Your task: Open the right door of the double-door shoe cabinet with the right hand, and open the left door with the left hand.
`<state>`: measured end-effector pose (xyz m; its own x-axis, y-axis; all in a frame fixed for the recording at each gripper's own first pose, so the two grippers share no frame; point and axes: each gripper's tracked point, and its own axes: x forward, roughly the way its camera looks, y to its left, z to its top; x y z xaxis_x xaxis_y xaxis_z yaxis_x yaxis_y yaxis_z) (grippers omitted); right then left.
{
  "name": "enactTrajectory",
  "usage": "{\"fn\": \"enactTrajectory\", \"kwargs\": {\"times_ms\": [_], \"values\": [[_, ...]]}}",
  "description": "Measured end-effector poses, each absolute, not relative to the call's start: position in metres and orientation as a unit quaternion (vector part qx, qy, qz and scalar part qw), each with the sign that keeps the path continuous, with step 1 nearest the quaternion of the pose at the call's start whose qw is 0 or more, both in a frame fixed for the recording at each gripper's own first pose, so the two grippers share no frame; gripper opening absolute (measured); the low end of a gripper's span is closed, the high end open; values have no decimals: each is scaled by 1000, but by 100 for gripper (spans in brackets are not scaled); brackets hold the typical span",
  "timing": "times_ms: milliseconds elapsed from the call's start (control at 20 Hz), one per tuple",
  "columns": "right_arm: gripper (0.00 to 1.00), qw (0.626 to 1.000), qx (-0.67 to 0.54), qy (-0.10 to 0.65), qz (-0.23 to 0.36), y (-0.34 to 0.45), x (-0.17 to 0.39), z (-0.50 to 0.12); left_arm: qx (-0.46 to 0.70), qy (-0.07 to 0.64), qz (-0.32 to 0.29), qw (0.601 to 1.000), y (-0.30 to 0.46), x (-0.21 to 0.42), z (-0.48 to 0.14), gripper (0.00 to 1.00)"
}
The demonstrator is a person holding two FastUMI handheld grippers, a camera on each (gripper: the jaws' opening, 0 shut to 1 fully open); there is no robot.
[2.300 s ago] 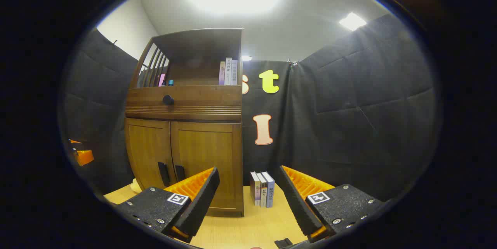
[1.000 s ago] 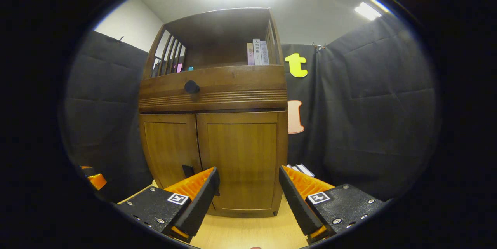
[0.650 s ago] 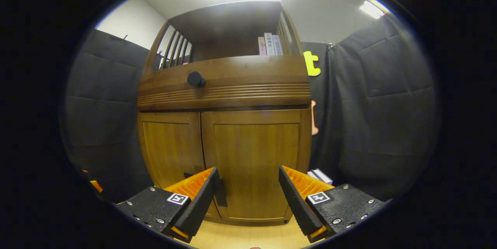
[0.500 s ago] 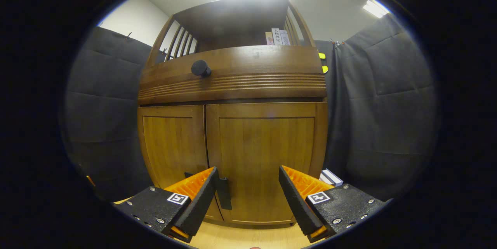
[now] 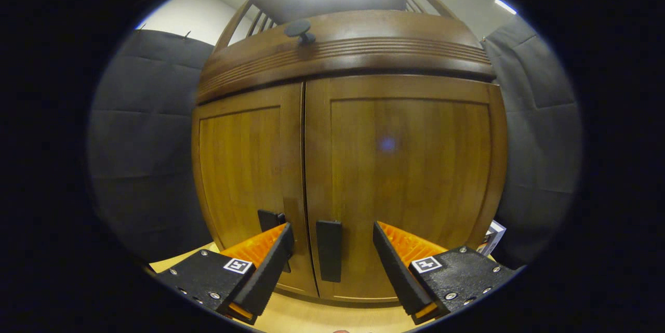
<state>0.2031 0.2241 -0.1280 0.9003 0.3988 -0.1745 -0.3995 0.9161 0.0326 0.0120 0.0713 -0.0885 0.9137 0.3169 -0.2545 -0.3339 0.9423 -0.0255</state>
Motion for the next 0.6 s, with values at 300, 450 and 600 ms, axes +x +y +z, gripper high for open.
{"fn": "enactTrajectory", "kwargs": {"times_ms": [300,450,600], "values": [[93,971,-5,121,209,241,234,-161,-75,153,223,960,84,9,-100,95],[69,967,12,129,218,248,237,-166,-73,165,236,955,85,10,-102,100],[36,967,23,138,215,244,237,-166,-56,174,234,955,84,14,-94,100]]}}
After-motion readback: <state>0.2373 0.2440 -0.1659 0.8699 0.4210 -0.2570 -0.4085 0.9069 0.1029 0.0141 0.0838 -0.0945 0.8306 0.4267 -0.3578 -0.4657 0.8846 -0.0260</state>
